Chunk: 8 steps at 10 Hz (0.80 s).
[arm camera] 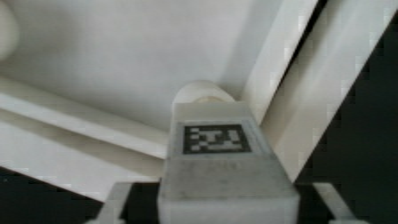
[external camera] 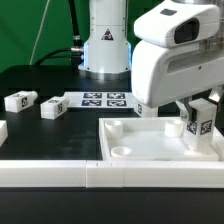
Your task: Assemble one leg
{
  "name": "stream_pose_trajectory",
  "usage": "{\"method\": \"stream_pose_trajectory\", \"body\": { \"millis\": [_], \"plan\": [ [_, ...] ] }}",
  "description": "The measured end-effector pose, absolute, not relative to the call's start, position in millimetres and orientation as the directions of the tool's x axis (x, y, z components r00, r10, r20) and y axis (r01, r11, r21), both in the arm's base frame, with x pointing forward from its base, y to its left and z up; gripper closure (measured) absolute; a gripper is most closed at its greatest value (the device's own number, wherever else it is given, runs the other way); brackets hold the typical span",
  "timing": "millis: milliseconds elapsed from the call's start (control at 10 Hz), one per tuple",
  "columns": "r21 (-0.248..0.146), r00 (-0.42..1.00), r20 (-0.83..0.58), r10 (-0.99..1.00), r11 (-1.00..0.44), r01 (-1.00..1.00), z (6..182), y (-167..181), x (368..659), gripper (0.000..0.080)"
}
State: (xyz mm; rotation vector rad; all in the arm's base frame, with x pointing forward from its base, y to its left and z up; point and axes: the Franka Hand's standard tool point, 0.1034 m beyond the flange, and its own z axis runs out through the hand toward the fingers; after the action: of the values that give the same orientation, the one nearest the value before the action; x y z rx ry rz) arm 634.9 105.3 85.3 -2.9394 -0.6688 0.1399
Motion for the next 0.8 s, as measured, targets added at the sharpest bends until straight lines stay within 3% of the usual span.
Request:
{"method": "stream_pose_trajectory", "body": {
  "millis": [100,500,800],
  "plan": [
    [-0.142,0.901,-0.064,0.429,-0.897,0.418,84.9,105.4,634.8,0.0508],
    [-0.117,0.996,-0.07,-0.057,-0.991,-0.065,84.4,111.7,635.0,0.0508],
    [-0.118,0.895,-0.084,-0.439,-0.887,-0.446,84.1,113.3,634.5,0.0508]
  ]
}}
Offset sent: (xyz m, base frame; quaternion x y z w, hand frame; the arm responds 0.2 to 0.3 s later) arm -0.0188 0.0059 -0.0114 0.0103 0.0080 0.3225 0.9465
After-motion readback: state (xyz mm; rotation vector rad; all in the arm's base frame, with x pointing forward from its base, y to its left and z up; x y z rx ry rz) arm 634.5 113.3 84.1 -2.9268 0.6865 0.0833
